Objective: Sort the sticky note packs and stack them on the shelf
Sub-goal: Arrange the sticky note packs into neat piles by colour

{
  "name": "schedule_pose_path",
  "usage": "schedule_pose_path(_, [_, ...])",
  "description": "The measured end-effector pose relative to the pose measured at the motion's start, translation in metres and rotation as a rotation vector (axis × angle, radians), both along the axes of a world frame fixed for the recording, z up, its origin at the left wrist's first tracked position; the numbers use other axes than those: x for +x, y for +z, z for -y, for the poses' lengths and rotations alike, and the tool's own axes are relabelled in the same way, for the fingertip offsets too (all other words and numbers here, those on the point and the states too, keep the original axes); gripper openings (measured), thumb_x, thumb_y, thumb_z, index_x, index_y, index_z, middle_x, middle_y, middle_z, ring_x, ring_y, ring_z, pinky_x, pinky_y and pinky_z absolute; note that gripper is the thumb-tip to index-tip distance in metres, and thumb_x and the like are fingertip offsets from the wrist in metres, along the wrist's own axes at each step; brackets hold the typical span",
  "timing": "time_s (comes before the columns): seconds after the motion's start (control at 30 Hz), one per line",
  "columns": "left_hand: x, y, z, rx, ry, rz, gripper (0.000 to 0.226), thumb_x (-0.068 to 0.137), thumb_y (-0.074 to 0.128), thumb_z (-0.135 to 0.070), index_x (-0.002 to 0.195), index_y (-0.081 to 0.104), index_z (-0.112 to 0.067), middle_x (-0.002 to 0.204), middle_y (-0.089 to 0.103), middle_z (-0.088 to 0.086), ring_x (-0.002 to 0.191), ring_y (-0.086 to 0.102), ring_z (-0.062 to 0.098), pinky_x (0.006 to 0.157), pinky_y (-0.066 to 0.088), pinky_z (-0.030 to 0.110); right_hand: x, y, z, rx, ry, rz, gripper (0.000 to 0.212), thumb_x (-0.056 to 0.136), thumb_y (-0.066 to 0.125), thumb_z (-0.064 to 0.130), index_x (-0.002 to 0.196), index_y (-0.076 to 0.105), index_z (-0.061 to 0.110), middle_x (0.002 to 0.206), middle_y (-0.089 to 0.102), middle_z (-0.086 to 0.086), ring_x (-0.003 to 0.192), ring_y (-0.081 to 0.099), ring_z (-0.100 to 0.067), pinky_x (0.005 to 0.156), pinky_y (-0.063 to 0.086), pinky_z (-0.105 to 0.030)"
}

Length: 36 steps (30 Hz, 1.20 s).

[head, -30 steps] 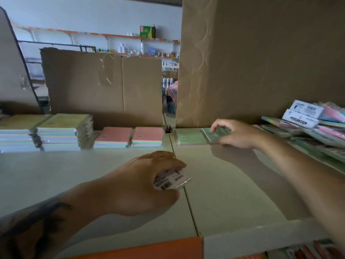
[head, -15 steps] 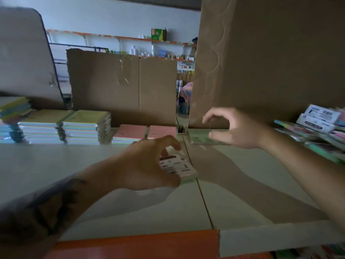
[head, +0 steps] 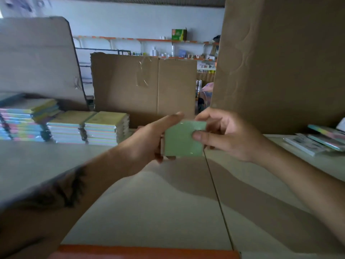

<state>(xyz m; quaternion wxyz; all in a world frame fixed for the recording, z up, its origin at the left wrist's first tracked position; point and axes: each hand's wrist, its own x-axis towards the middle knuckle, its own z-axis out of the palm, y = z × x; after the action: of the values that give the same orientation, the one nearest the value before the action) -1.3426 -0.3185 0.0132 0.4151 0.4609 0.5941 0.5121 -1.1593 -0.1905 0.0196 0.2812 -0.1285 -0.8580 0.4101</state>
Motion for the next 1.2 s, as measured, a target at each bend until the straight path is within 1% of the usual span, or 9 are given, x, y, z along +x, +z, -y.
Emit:
schedule_pose_path(0.1, [-0.002, 0.001, -0.001, 0.018, -0.038, 0.006, 0.054, 0.078, 0.070, -0.066, 0.106, 0.079, -0.021, 0.094, 0.070, 0.015, 0.076, 0.064, 0.025, 0.064, 0.038, 0.036, 0.006, 0.002, 0.001, -0.126, -0.037, -0.088, 0.020, 0.080, 0.074, 0.023, 0.092, 0.057, 0.022, 0.068, 0.062, -0.006, 0.063, 0.061, -0.021, 0.064, 0.054, -0.042])
schedule_pose_path(0.2, [-0.005, -0.002, -0.003, 0.066, -0.007, 0.022, 0.050, 0.076, 0.076, -0.040, 0.112, 0.072, -0.006, 0.098, 0.074, 0.009, 0.083, 0.066, 0.025, 0.070, 0.042, 0.036, 0.009, 0.002, 0.003, -0.284, -0.102, -0.209, 0.020, 0.076, 0.073, 0.017, 0.083, 0.055, 0.022, 0.075, 0.061, -0.015, 0.068, 0.062, -0.030, 0.071, 0.055, -0.055])
schedule_pose_path(0.4, [-0.003, -0.008, -0.004, 0.108, 0.021, 0.004, 0.024, 0.078, 0.083, -0.024, 0.100, 0.078, -0.014, 0.095, 0.074, 0.005, 0.084, 0.066, 0.018, 0.073, 0.045, 0.035, 0.003, -0.008, 0.005, -0.492, -0.064, -0.271, 0.028, 0.071, 0.076, 0.015, 0.067, 0.050, 0.024, 0.074, 0.066, -0.001, 0.072, 0.060, -0.022, 0.071, 0.046, -0.039])
schedule_pose_path(0.47, [-0.002, -0.008, -0.004, 0.125, 0.053, 0.058, 0.031, 0.082, 0.078, -0.028, 0.106, 0.075, -0.008, 0.098, 0.074, 0.008, 0.086, 0.066, 0.020, 0.074, 0.043, 0.035, 0.004, -0.009, 0.006, -0.504, -0.037, -0.227, 0.031, 0.073, 0.080, 0.017, 0.069, 0.050, 0.024, 0.079, 0.068, -0.002, 0.073, 0.065, -0.019, 0.072, 0.047, -0.037])
schedule_pose_path(0.6, [0.000, -0.004, -0.004, 0.184, 0.119, 0.131, 0.034, 0.086, 0.069, -0.036, 0.106, 0.073, -0.010, 0.098, 0.075, 0.007, 0.086, 0.067, 0.021, 0.072, 0.047, 0.034, 0.006, -0.010, 0.005, -0.101, -0.172, -0.065, 0.036, 0.079, 0.080, 0.039, 0.086, 0.055, 0.013, 0.076, 0.068, 0.000, 0.070, 0.063, -0.014, 0.073, 0.045, -0.038])
schedule_pose_path(0.73, [0.001, -0.008, -0.007, 0.242, 0.255, 0.060, 0.027, 0.101, 0.062, -0.033, 0.101, 0.074, -0.009, 0.097, 0.073, 0.013, 0.086, 0.067, 0.024, 0.083, 0.058, 0.052, 0.012, -0.008, 0.004, 0.134, -0.237, -0.045, 0.062, 0.069, 0.080, 0.059, 0.119, 0.051, 0.036, 0.116, 0.069, 0.014, 0.103, 0.065, -0.008, 0.089, 0.053, -0.037])
schedule_pose_path(0.93, [0.006, -0.011, -0.004, 0.211, 0.147, -0.021, 0.050, 0.082, 0.068, -0.047, 0.107, 0.075, -0.004, 0.105, 0.074, 0.021, 0.089, 0.069, 0.029, 0.088, 0.056, 0.055, 0.021, 0.003, 0.011, 0.691, -0.155, 0.001, 0.071, 0.067, 0.090, 0.040, 0.124, 0.051, 0.023, 0.161, 0.037, 0.011, 0.142, 0.035, -0.011, 0.114, 0.030, -0.025])
schedule_pose_path(1.1, [0.011, -0.015, -0.004, 0.212, 0.071, -0.044, 0.035, 0.079, 0.083, -0.039, 0.087, 0.077, -0.005, 0.079, 0.071, 0.012, 0.069, 0.063, 0.020, 0.062, 0.051, 0.029, 0.021, 0.004, 0.019, 0.840, -0.146, 0.135, 0.073, 0.065, 0.087, 0.051, 0.124, 0.053, 0.024, 0.143, 0.056, 0.012, 0.132, 0.045, -0.012, 0.103, 0.044, -0.037])
schedule_pose_path(1.2, [0.015, -0.014, -0.001, 0.196, 0.035, 0.011, 0.027, 0.076, 0.075, -0.034, 0.088, 0.080, -0.011, 0.085, 0.075, 0.010, 0.074, 0.069, 0.021, 0.063, 0.055, 0.028, 0.024, 0.006, 0.023, 0.938, -0.217, 0.201, 0.085, 0.066, 0.082, 0.063, 0.137, 0.050, 0.030, 0.125, 0.065, 0.013, 0.113, 0.055, -0.012, 0.095, 0.046, -0.038])
